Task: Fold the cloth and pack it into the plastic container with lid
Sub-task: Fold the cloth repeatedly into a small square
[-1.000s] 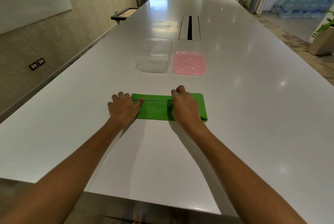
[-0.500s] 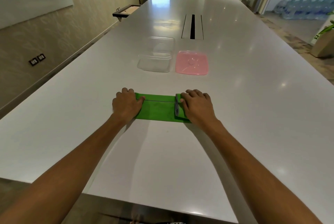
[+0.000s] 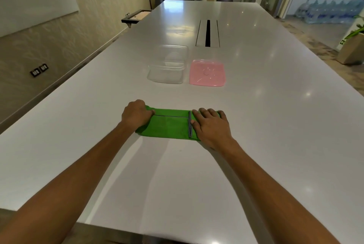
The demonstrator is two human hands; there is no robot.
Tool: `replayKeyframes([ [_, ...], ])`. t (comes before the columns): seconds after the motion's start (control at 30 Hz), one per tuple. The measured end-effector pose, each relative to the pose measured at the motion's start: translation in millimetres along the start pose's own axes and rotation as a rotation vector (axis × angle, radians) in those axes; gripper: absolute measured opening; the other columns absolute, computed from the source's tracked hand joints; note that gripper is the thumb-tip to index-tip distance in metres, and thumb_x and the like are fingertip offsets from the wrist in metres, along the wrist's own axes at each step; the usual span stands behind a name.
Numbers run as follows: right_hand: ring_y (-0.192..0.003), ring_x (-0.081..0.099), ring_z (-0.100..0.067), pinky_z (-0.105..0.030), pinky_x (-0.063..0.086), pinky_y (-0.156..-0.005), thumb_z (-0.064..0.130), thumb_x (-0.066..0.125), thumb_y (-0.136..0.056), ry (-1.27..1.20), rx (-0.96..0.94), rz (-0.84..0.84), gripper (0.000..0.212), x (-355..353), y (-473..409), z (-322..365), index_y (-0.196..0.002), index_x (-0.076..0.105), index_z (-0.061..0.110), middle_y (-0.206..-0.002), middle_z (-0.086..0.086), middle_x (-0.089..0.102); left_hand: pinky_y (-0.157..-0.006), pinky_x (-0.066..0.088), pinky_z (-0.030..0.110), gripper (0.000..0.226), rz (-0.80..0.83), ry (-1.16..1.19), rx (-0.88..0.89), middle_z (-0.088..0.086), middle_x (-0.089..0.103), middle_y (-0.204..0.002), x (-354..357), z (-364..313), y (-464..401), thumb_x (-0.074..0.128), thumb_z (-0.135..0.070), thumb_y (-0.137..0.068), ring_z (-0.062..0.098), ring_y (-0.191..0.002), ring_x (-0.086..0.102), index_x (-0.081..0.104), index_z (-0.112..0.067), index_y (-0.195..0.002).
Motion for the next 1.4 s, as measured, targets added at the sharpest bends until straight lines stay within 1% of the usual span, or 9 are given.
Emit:
replayKeyframes([
  [0.2,-0.130,0.042,-0.023,-0.047,0.024,-0.109,0.051,0.009,-0.090,-0.021,0.012,0.024,0.063,0.9,-0.6,-1.7,-0.141,0.038,0.027,-0.144,0.000,0.047,-0.075,0.042,0.030,0.025,-0.002,0.207,0.034,0.015,0.066,-0.105,-10.0,-18.5,-1.8,0.067,-0.027,-0.081,0.028,-0.090,0.056,0.068,-0.006,-0.094],
  [0.4,-0.134,0.039,-0.024,-0.045,0.024,-0.110,0.049,0.024,-0.093,-0.147,0.053,-0.024,0.057,-8.9,-1.3,-6.6,-0.139,0.044,0.021,-0.146,-0.004,0.044,-0.072,0.046,0.027,0.040,0.083,0.452,0.059,0.014,0.061,-0.115,-19.8,-59.3,5.1,0.074,-0.019,-0.075,0.023,-0.091,0.057,0.064,-0.012,-0.114],
  [0.53,-0.130,0.044,-0.026,-0.043,0.031,-0.109,0.029,0.032,-0.096,-0.371,0.104,-0.147,0.043,-22.6,-1.6,-14.9,-0.130,0.054,0.015,-0.140,-0.009,0.051,-0.048,0.049,0.026,0.039,0.210,0.552,0.057,0.016,0.063,-0.093,-13.5,-97.0,17.5,0.073,-0.012,-0.077,0.020,-0.054,0.060,0.061,-0.012,-0.114],
  [0.63,-0.124,0.049,-0.027,-0.043,0.038,-0.105,0.021,0.035,-0.094,-0.528,0.150,-0.224,0.040,-31.0,0.1,-24.0,-0.124,0.059,0.011,-0.135,-0.011,0.054,-0.042,0.049,0.024,0.035,0.270,0.556,0.070,0.011,0.060,-0.072,-3.7,-125.5,29.8,0.069,-0.008,-0.080,0.012,-0.033,0.053,0.058,-0.011,-0.113],
  [0.87,-0.122,0.049,-0.017,-0.026,0.037,-0.099,0.011,0.036,-0.096,-0.735,0.220,-0.308,0.036,-45.4,16.0,-44.8,-0.125,0.058,0.015,-0.135,-0.002,0.053,-0.042,0.047,0.028,0.022,0.427,0.550,0.082,0.016,0.058,-0.058,35.7,-163.7,46.6,0.064,-0.004,-0.084,0.020,-0.038,0.052,0.055,0.000,-0.103],
  [1.1,-0.118,0.053,-0.015,-0.026,0.038,-0.098,0.017,0.036,-0.098,-0.841,0.285,-0.311,0.035,-45.9,22.9,-64.9,-0.126,0.057,0.017,-0.131,-0.001,0.058,-0.055,0.054,0.032,0.003,0.514,0.628,0.073,0.017,0.063,-0.075,56.3,-171.4,60.9,0.057,-0.004,-0.088,0.022,-0.051,0.057,0.055,-0.006,-0.087],
  [1.2,-0.119,0.053,-0.016,-0.027,0.038,-0.099,0.019,0.036,-0.099,-0.821,0.268,-0.289,0.035,-45.3,23.5,-65.8,-0.126,0.057,0.016,-0.131,-0.002,0.058,-0.062,0.055,0.033,0.023,0.378,0.570,0.204,0.012,0.069,-0.081,50.0,-169.9,52.3,0.054,-0.008,-0.088,0.020,-0.057,0.060,0.062,-0.008,-0.109],
  [1.3,-0.123,0.049,-0.018,-0.032,0.038,-0.103,0.023,0.036,-0.098,-0.726,0.180,-0.246,0.037,-45.6,21.6,-55.4,-0.129,0.055,0.016,-0.135,-0.003,0.056,-0.088,0.051,0.033,0.027,0.091,0.252,0.504,0.005,0.071,-0.106,32.2,-173.2,53.2,0.052,-0.019,-0.090,0.018,-0.092,0.064,0.068,-0.014,-0.112],
  [1.4,-0.125,0.047,-0.020,-0.036,0.038,-0.105,0.027,0.036,-0.097,-0.626,0.065,-0.190,0.039,-42.4,17.2,-38.9,-0.130,0.054,0.016,-0.135,-0.005,0.056,-0.089,0.048,0.042,0.031,-0.001,0.092,0.683,0.003,0.070,-0.104,41.6,-167.8,60.1,0.043,-0.028,-0.091,0.022,-0.098,0.061,0.068,-0.015,-0.104],
])
Point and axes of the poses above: each hand's wrist, its own y-axis away from the middle knuckle, its own x-axis out of the palm, z = x × y, the point moved 9 cm from there along -y, towards the middle knuckle
